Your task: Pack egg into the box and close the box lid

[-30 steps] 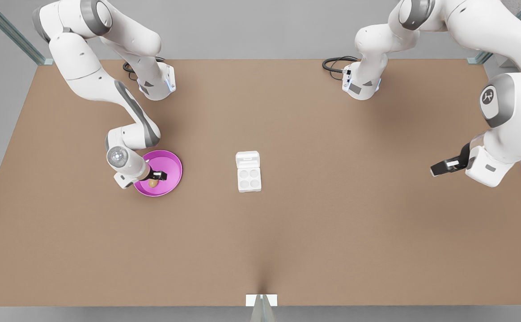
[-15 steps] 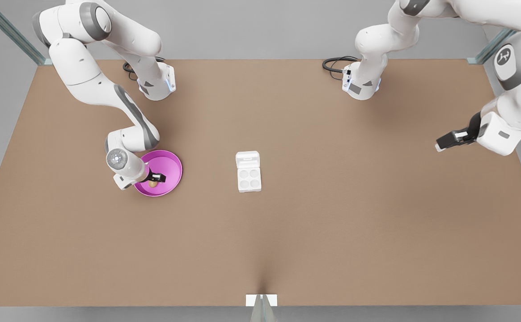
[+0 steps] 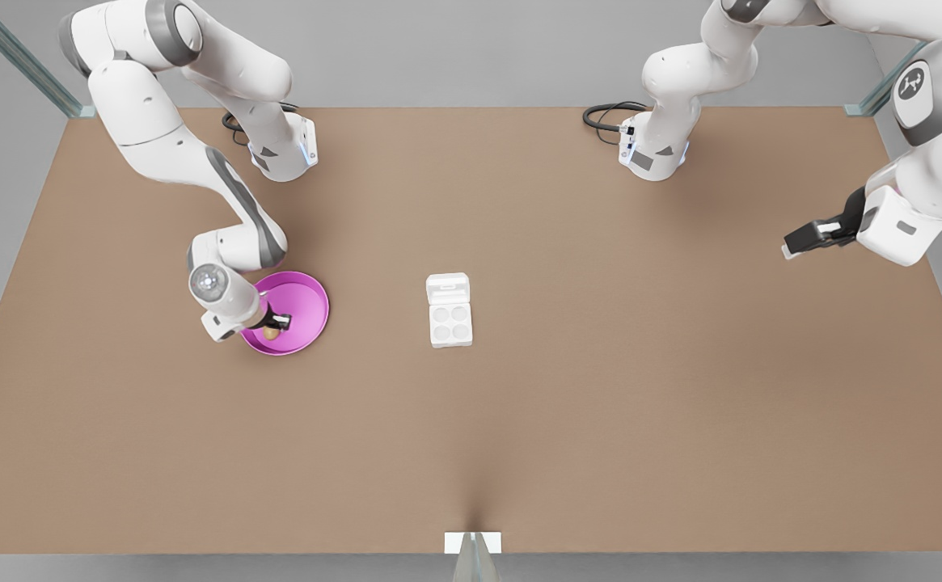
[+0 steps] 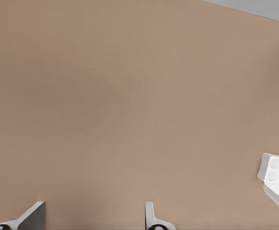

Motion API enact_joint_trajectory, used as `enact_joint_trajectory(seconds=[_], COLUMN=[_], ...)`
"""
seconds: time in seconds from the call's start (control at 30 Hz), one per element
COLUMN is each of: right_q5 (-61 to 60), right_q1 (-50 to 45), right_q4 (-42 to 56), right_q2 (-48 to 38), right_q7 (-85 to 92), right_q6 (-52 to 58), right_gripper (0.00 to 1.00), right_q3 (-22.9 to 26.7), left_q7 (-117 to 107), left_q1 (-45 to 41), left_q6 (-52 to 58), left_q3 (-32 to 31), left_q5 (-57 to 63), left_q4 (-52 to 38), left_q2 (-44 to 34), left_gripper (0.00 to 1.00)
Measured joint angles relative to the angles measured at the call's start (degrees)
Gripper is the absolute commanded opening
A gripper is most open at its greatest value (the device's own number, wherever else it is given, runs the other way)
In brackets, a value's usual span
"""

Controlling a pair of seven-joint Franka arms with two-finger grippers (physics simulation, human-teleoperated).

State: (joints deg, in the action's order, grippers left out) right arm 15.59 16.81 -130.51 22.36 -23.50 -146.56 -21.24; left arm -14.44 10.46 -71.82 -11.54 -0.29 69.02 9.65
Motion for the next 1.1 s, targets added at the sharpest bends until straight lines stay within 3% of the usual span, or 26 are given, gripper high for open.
enact_joint_trajectory(seconds=[0.13, 0.17, 0.3, 0.43, 0.57, 0.93, 1.0, 1.1], right_q5=[-2.1, -2.9, -9.2, -16.5, -21.3, -27.5, -27.9, -28.5], right_q1=[-3.7, -7.6, -31.6, -44.8, -52.0, -57.7, -57.6, -58.3], right_q4=[5.2, 9.1, 30.3, 41.4, 41.0, 42.5, 44.0, 46.5], right_q2=[-2.9, -1.7, 8.0, 13.8, 12.6, 14.0, 15.8, 17.4], right_q7=[0.1, 0.0, -0.4, -1.3, -2.9, -7.8, -8.6, -9.7], right_q6=[5.5, 7.5, 16.8, 24.3, 29.1, 32.5, 31.9, 31.5], right_gripper=[0.46, 0.46, 0.46, 0.47, 0.47, 0.48, 0.48, 0.49], right_q3=[-0.1, 1.9, 18.0, 25.4, 25.8, 25.9, 26.1, 26.2], left_q7=[-0.1, -0.1, -0.1, -0.1, -0.1, -0.3, -0.4, -1.2], left_q1=[0.2, 0.2, -0.4, -0.3, -0.6, -1.8, -3.1, -8.1], left_q6=[0.5, 0.7, 0.9, 2.2, 3.9, 5.6, 3.7, -0.6], left_q3=[-0.1, -0.1, -0.5, -0.7, -0.9, -3.7, -4.1, -7.1], left_q5=[0.0, 0.0, 0.1, 0.4, 0.5, 0.6, 0.7, 0.8], left_q4=[0.0, 0.0, 0.0, -0.5, -0.7, -0.4, 2.6, 13.6], left_q2=[-0.1, -0.1, 0.7, 0.2, 0.2, 0.6, 1.3, -3.5], left_gripper=[1.00, 1.00, 1.00, 1.00, 1.00, 1.00, 1.00, 1.00])
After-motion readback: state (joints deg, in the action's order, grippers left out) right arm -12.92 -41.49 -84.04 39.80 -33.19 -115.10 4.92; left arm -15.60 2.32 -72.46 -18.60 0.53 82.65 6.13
